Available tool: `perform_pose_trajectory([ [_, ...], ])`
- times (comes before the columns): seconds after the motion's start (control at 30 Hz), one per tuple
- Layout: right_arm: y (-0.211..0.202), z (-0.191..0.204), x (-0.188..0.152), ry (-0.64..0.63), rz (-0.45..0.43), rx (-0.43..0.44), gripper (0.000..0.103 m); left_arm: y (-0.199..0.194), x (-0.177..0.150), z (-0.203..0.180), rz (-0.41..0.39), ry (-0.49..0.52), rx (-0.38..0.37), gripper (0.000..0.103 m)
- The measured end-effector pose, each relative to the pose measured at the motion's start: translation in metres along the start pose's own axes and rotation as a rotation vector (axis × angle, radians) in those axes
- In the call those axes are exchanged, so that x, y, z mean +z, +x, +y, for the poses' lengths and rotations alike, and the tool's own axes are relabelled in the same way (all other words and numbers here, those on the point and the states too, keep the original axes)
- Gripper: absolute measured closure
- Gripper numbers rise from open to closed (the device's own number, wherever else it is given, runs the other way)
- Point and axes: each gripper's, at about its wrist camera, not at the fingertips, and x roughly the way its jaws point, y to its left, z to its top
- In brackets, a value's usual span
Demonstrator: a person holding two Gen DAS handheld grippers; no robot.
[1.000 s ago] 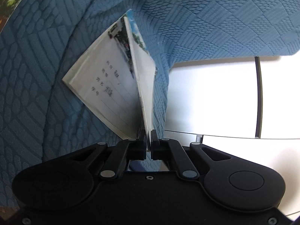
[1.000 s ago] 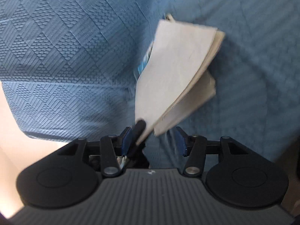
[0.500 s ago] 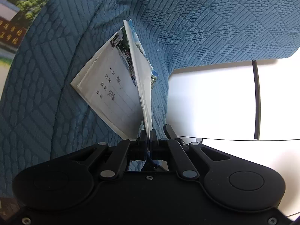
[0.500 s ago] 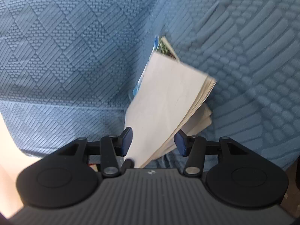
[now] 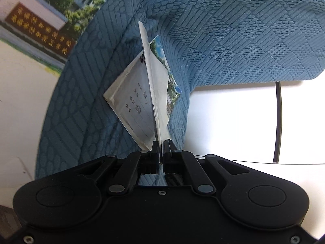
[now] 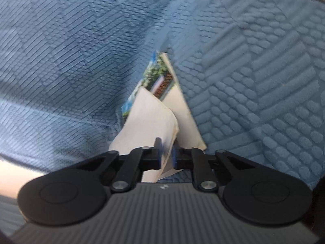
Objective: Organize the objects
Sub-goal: 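Carry the white sheets with both grippers onto the book stack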
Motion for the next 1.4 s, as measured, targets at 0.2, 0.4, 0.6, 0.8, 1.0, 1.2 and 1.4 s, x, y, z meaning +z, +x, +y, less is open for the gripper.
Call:
perform_pose_trajectory([
  [0.2, -0.014, 0.027, -0.008, -0.112, 0.005, 0.043, 0.098, -0.017, 0.004, 0.001, 0.004, 0.001, 0.037, 0.101],
  [0.4, -0.030, 0.057, -0.016, -0.178, -0.005, 0.062, 0.098, -0.043, 0.003, -0.014, -0.007, 0.035, 0.011, 0.099],
  [0.6, -0.045, 0.090, -0.028, -0.239, 0.009, 0.078, 0.098, -0.077, 0.002, -0.035, -0.039, 0.064, 0.004, 0.099],
  [0.8, -0.055, 0.119, -0.037, -0.239, 0.039, 0.110, 0.098, -0.116, 0.004, -0.061, -0.072, 0.098, -0.004, 0.099],
  [1.0, -0.065, 0.151, -0.050, -0.269, 0.056, 0.144, 0.098, -0.157, 0.003, -0.078, -0.104, 0.130, -0.009, 0.098],
  [1.2, -0.069, 0.183, -0.070, -0.323, 0.075, 0.163, 0.098, -0.195, 0.004, -0.078, -0.125, 0.156, -0.003, 0.098],
  [1.4, -0.062, 0.202, -0.093, -0.362, 0.098, 0.174, 0.098, -0.226, 0.008, -0.065, -0.156, 0.160, 0.003, 0.098],
])
